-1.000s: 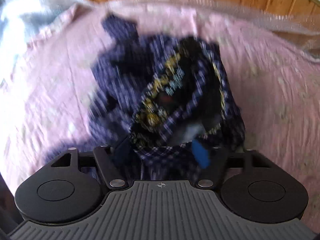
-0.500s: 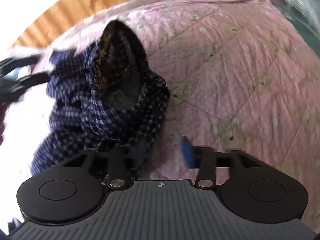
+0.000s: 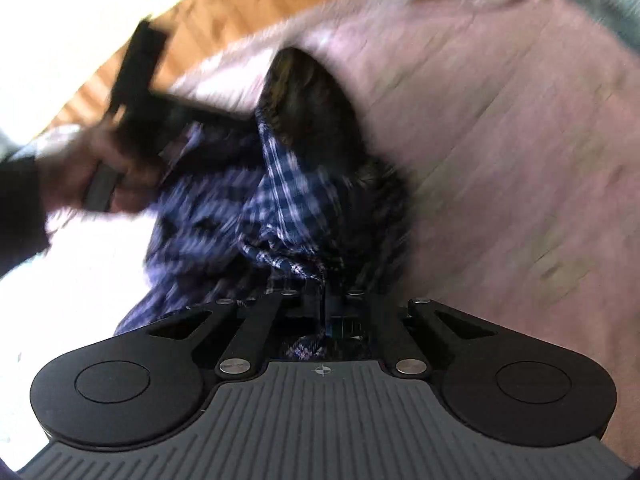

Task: Fold clothes
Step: 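Lift the shirt high with both grippers to shake it out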

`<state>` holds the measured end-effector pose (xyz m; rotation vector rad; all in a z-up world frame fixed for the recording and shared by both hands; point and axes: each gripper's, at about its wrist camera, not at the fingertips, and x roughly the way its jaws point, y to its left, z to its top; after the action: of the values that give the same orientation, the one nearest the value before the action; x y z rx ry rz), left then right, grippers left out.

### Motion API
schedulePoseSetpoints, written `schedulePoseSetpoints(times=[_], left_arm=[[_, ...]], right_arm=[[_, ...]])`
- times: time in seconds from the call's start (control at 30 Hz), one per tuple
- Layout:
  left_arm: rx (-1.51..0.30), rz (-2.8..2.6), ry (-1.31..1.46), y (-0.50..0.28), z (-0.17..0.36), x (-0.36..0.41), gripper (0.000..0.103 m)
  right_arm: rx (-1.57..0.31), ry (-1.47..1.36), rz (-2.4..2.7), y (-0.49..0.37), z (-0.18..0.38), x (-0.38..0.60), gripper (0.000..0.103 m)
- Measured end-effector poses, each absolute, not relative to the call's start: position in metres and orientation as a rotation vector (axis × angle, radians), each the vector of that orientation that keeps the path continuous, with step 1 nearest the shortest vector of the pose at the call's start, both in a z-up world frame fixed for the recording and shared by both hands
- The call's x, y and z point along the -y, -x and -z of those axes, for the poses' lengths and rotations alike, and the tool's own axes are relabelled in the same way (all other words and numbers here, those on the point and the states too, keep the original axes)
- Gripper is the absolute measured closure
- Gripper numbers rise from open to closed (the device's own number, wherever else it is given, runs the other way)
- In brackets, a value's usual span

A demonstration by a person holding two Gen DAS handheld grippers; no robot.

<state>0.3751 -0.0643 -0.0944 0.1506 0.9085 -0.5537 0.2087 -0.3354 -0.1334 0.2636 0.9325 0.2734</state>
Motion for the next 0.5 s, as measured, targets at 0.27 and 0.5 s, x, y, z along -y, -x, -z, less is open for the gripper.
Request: schedulePoseSetpoints(times=[0.27, 0.5], left_arm=[[-0.543, 0.458, 0.091, -0.261, -0.064, -0.021, 0.098], [-0.200, 0.396, 0.104, -0.119, -0.217, -0.087, 0.098]], right_arm=[[-0.680, -0.265, -0.183, -0.225, 0.031, 0.402, 0.103], [-0.359, -0.083, -0.295, -0.176, -0.119, 0.351, 0.103]])
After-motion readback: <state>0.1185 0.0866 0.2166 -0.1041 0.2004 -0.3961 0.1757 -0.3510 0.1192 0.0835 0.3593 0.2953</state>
